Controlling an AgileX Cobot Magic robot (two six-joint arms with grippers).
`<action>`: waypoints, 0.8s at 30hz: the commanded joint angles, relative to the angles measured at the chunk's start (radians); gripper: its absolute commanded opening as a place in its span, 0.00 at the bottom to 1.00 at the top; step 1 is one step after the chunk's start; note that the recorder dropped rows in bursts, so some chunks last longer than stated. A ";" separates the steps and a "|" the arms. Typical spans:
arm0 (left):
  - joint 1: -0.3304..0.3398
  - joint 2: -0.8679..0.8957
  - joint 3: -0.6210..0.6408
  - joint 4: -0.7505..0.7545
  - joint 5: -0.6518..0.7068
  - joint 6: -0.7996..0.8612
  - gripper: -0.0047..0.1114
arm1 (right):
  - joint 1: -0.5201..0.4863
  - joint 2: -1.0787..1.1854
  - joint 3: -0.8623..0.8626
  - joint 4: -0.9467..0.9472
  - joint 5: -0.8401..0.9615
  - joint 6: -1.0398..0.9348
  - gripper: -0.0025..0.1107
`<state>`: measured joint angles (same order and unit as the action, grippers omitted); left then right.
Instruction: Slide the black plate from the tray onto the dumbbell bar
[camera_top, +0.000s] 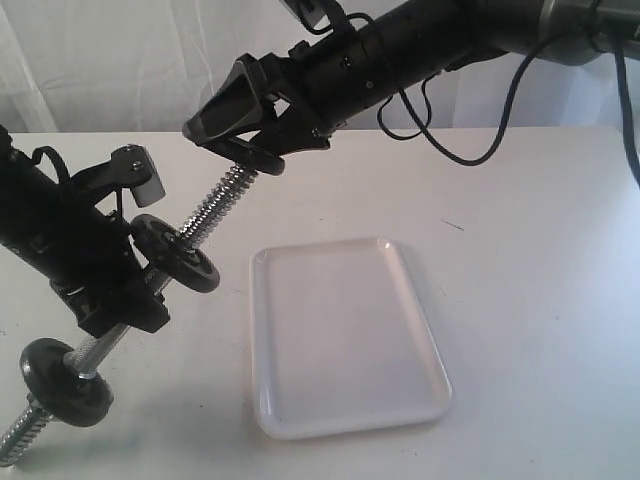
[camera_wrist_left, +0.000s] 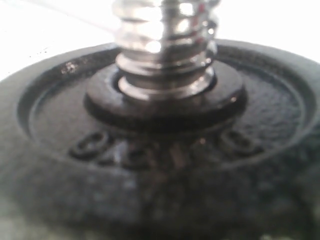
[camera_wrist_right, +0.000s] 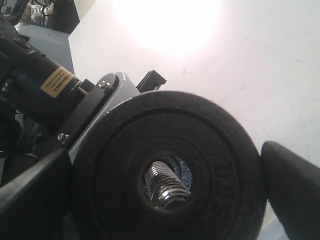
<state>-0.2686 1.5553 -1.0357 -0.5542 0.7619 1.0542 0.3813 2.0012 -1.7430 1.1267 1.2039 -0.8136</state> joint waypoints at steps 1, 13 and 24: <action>-0.003 -0.054 -0.031 -0.148 0.013 -0.001 0.04 | -0.023 -0.018 -0.011 0.064 0.017 -0.014 0.02; -0.001 -0.054 -0.031 -0.150 -0.018 -0.003 0.04 | -0.033 -0.018 -0.011 0.062 0.017 -0.014 0.02; -0.001 -0.054 -0.034 -0.204 -0.119 -0.003 0.04 | -0.033 -0.018 -0.011 0.073 0.017 -0.020 0.02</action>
<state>-0.2686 1.5553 -1.0357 -0.5937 0.6722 1.0522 0.3550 2.0012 -1.7430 1.1192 1.2081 -0.8158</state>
